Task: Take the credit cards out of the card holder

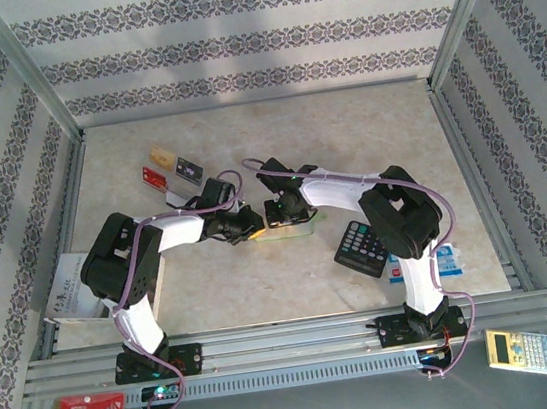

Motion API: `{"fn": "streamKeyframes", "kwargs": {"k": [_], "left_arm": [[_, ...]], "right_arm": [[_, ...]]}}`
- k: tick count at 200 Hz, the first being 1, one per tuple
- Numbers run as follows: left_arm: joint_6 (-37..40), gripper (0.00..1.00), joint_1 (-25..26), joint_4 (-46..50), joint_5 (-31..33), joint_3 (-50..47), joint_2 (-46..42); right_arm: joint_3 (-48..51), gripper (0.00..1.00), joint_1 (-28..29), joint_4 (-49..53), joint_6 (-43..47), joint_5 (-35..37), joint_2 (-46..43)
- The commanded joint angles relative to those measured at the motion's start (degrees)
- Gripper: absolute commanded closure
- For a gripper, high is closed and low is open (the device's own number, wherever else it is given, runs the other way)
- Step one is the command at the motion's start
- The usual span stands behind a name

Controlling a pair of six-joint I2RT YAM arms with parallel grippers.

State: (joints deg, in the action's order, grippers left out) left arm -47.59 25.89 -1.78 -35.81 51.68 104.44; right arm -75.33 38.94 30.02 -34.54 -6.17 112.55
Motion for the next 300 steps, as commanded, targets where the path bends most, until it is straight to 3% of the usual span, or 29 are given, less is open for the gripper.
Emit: {"fn": "streamKeyframes", "kwargs": {"k": [1, 46, 129, 211, 300], "left_arm": [[1.2, 0.87, 0.7, 1.9, 1.6, 0.4, 1.5], [0.5, 0.86, 0.8, -0.2, 0.7, -0.4, 2.4], [-5.3, 0.64, 1.3, -10.0, -5.1, 0.0, 0.9], [-6.0, 0.61, 4.5, -8.1, -3.5, 3.9, -0.9], [-4.2, 0.57, 8.2, -3.6, -1.7, 10.8, 5.6]], "right_arm": [[1.4, 0.65, -1.1, 1.9, -2.3, -0.2, -4.8], [6.5, 0.55, -3.6, -1.9, -6.3, -0.5, -13.6], [16.6, 0.54, -8.0, -10.9, -9.2, 1.3, -22.9], [20.1, 0.54, -10.2, -13.7, -10.0, 1.5, -25.3], [24.5, 0.54, -12.8, -16.5, -11.8, 1.0, -27.6]]}}
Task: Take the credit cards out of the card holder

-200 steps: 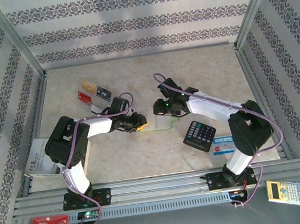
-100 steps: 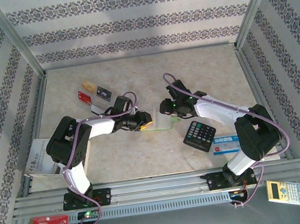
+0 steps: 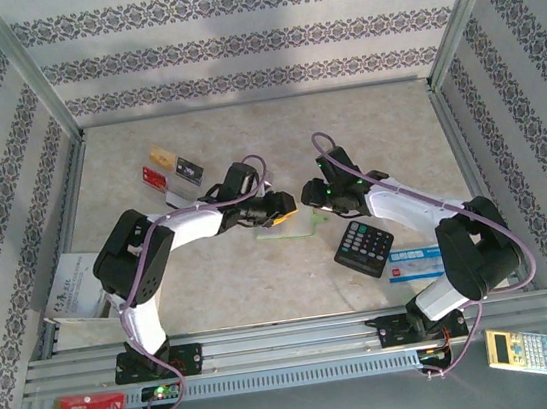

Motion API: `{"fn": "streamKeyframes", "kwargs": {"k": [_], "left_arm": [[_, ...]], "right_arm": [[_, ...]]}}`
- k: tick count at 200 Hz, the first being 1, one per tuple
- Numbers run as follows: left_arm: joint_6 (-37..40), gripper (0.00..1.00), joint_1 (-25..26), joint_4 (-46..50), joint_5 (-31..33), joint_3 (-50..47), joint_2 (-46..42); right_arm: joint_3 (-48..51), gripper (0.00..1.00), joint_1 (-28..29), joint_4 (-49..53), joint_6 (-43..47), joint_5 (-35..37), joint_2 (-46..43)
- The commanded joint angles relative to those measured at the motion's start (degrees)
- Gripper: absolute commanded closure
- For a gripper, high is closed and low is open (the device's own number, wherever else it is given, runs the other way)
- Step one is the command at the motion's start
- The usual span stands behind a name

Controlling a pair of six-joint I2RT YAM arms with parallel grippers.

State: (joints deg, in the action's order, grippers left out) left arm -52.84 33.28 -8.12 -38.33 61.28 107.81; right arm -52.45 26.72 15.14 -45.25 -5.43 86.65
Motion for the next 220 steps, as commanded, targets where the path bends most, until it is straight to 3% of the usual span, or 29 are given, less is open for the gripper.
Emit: {"fn": "streamKeyframes", "kwargs": {"k": [1, 89, 175, 220], "left_arm": [[1.1, 0.57, 0.8, 2.7, 0.8, 1.2, 2.2], [0.9, 0.46, 0.3, 1.7, -0.4, 2.8, -1.8], [-4.4, 0.45, 0.0, -4.5, -2.3, 4.4, 1.1], [1.1, 0.45, -1.1, 4.0, 3.1, 4.1, 1.2]], "right_arm": [[1.6, 0.54, -0.6, -1.7, -1.1, 0.3, -1.8], [2.3, 0.54, -1.2, -3.0, -1.3, -1.0, -2.0], [4.6, 0.54, -3.3, -3.1, -0.7, -0.4, -5.9], [4.8, 0.54, -3.4, -3.1, -0.6, -1.2, -6.5]]}}
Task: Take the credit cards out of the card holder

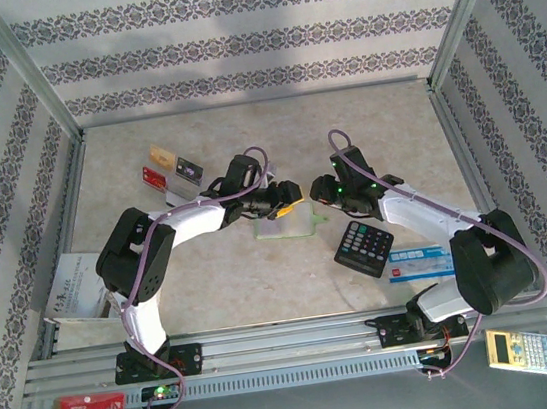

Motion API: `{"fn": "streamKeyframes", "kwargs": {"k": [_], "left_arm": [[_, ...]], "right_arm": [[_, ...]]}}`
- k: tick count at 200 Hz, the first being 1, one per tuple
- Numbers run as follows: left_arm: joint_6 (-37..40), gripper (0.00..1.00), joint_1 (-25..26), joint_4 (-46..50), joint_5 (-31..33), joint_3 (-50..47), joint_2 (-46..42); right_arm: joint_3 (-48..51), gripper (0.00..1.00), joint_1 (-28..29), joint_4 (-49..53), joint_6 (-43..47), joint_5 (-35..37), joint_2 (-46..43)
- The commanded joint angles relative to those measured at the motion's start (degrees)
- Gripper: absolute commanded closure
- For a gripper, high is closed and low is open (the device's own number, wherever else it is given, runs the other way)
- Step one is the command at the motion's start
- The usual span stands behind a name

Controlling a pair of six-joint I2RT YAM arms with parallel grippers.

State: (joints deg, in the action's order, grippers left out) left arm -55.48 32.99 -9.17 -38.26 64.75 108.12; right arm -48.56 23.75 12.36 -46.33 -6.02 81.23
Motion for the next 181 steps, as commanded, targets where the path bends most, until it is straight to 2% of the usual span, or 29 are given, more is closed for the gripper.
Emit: {"fn": "streamKeyframes", "kwargs": {"k": [1, 50, 97, 142, 181], "left_arm": [[3.9, 0.44, -0.8, 5.2, 3.1, 0.6, 0.9], [3.1, 0.45, 1.2, 7.0, 1.0, 2.8, 6.2], [5.5, 0.51, 2.5, 17.4, 5.1, 7.7, 9.9], [6.8, 0.53, 0.8, 20.7, 6.5, 7.5, 2.8], [6.9, 0.53, -3.7, 20.6, 9.0, 2.5, -4.3]], "right_arm": [[0.9, 0.54, -0.4, -0.4, 0.5, -0.6, -1.1], [0.1, 0.55, -0.3, -1.3, 0.1, -1.8, 0.8], [-0.2, 0.56, -0.3, -1.7, -0.1, -2.4, 1.9], [-0.5, 0.62, -0.2, -3.0, -0.4, -5.2, 2.2], [-1.7, 0.69, 0.9, -7.7, -3.1, -12.8, 5.2]]}}
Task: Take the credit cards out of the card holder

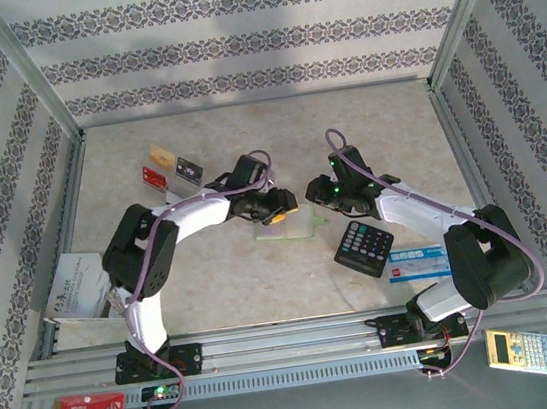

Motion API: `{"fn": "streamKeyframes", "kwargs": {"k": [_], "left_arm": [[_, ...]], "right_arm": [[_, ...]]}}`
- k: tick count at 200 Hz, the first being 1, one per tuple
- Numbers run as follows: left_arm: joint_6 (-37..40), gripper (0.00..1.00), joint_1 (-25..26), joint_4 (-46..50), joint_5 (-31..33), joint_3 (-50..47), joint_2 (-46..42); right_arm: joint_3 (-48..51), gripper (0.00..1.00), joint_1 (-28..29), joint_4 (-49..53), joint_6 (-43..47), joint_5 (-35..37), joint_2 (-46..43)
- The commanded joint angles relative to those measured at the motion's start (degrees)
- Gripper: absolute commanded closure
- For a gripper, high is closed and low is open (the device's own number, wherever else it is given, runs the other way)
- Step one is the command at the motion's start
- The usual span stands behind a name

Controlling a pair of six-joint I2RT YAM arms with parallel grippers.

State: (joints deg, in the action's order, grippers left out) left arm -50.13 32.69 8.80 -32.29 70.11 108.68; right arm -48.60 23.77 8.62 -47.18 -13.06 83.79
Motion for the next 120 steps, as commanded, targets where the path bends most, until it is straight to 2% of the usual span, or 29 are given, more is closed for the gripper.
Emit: {"fn": "streamKeyframes", "kwargs": {"k": [1, 32, 85, 120], "left_arm": [[1.6, 0.53, -3.6, 2.7, 3.1, -3.0, -5.0], [4.1, 0.59, -6.6, 5.8, 5.5, -5.6, -6.6], [7.5, 0.70, -6.6, 9.7, 6.2, -3.9, -3.7], [9.2, 0.73, -6.3, 11.3, 5.7, -2.4, -1.3]], "right_arm": [[-1.7, 0.69, 0.9, -4.1, -2.4, -6.0, 2.8], [-3.2, 0.73, 3.8, -6.9, -4.9, -8.7, 7.0], [-3.1, 0.80, 5.9, -11.9, -9.2, -11.6, 13.8], [-3.5, 0.81, 6.2, -12.4, -9.3, -13.2, 16.3]]}}
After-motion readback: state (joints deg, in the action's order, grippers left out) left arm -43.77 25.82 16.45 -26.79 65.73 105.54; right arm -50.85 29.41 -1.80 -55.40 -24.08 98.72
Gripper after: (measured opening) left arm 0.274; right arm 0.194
